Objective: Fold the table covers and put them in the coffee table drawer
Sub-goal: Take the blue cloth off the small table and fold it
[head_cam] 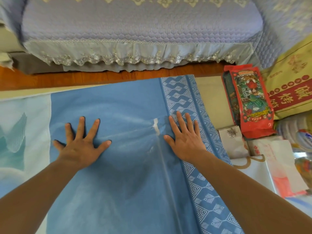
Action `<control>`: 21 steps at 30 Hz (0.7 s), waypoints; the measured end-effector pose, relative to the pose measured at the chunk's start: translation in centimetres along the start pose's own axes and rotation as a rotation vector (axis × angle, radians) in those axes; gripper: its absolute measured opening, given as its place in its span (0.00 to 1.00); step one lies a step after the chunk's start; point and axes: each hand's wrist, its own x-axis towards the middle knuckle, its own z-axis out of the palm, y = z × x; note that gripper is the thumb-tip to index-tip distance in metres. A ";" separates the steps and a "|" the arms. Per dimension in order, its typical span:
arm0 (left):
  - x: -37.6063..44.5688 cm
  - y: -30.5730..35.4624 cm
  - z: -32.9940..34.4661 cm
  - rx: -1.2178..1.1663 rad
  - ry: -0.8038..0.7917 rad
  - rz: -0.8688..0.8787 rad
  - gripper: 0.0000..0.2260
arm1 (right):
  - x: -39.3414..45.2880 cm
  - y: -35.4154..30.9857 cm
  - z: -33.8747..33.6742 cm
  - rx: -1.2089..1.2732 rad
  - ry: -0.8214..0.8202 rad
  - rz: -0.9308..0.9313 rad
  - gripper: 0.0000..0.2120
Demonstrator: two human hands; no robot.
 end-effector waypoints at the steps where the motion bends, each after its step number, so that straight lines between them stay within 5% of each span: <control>1: 0.1 -0.1 0.1 0.001 0.004 0.003 0.38 | -0.1 0.0 0.1 -0.004 0.001 0.004 0.35; 21: 0.1 -0.2 0.4 -0.024 -0.004 0.011 0.38 | -1.3 0.2 0.5 -0.035 -0.042 0.029 0.35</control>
